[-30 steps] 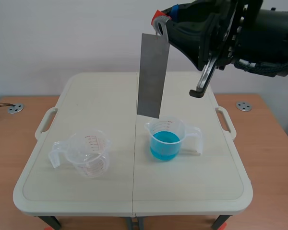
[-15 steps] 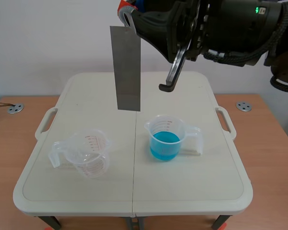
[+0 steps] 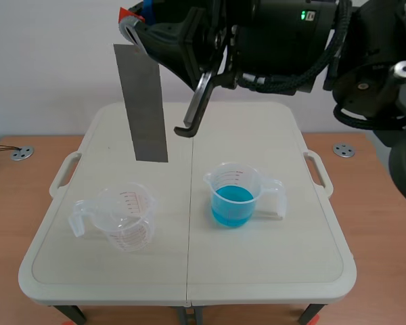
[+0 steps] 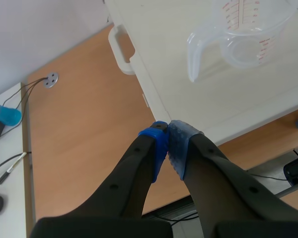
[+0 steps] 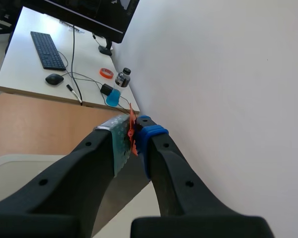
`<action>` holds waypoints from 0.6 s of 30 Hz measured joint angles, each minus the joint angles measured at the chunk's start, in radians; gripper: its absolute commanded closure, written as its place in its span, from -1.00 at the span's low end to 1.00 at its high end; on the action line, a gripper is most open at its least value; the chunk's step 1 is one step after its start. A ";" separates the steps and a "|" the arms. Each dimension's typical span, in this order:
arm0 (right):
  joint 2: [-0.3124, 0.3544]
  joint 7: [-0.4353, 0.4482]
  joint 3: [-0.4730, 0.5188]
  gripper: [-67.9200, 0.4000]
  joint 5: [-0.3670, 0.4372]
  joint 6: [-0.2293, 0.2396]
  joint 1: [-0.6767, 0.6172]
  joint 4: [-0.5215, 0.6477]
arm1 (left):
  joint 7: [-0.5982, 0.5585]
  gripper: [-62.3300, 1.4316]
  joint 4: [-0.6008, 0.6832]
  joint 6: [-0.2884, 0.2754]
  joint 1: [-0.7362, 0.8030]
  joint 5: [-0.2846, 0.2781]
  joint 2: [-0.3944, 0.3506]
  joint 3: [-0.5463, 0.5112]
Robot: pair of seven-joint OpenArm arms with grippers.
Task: Hold the metal plate by the orange handle, dip it into the blue solution, take it out and point at it, then put the plate back in the beaker on the left.
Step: 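Put the plate into the left beaker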
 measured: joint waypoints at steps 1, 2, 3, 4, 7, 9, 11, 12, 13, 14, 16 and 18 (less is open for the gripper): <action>-0.009 -0.004 -0.006 0.95 -0.006 0.000 0.000 0.000 | 0.000 0.86 0.000 0.000 0.000 0.000 0.000 0.000; -0.016 -0.005 -0.010 0.95 -0.020 0.000 0.000 0.000 | 0.000 0.86 0.000 0.000 0.000 0.000 0.000 0.000; -0.024 -0.006 -0.015 0.95 -0.026 0.000 0.000 0.000 | 0.000 0.86 0.000 0.000 0.000 0.000 0.000 0.000; -0.031 -0.006 -0.021 0.95 -0.032 0.000 0.000 0.000 | 0.000 0.86 0.000 0.000 0.000 0.000 0.000 0.000; -0.051 -0.011 -0.034 0.95 -0.066 0.000 0.000 0.000 | 0.000 0.86 0.000 0.000 0.000 0.000 0.000 0.000; -0.064 -0.013 -0.040 0.95 -0.074 -0.010 0.000 0.000 | 0.000 0.86 0.000 0.000 0.000 0.000 0.000 0.000; -0.075 -0.013 -0.045 0.95 -0.091 -0.013 0.000 0.000 | 0.000 0.86 0.000 0.000 0.000 0.000 0.000 0.000; -0.081 -0.013 -0.047 0.95 -0.106 -0.013 0.000 0.000 | 0.000 0.86 0.000 0.000 0.000 0.000 0.000 0.000; -0.087 -0.013 -0.048 0.95 -0.113 -0.013 0.000 0.000 | 0.000 0.86 0.000 0.000 0.000 0.000 0.000 0.000; -0.093 -0.013 -0.050 0.95 -0.116 -0.014 0.000 -0.001 | 0.000 0.86 0.000 0.000 0.000 0.000 0.000 0.000; -0.109 -0.013 -0.053 0.95 -0.123 -0.013 0.000 -0.001 | 0.000 0.86 0.000 0.000 0.000 0.000 0.000 0.000; -0.119 -0.016 -0.063 0.95 -0.126 -0.014 0.005 -0.009 | 0.000 0.86 0.000 0.000 0.000 0.000 0.000 0.000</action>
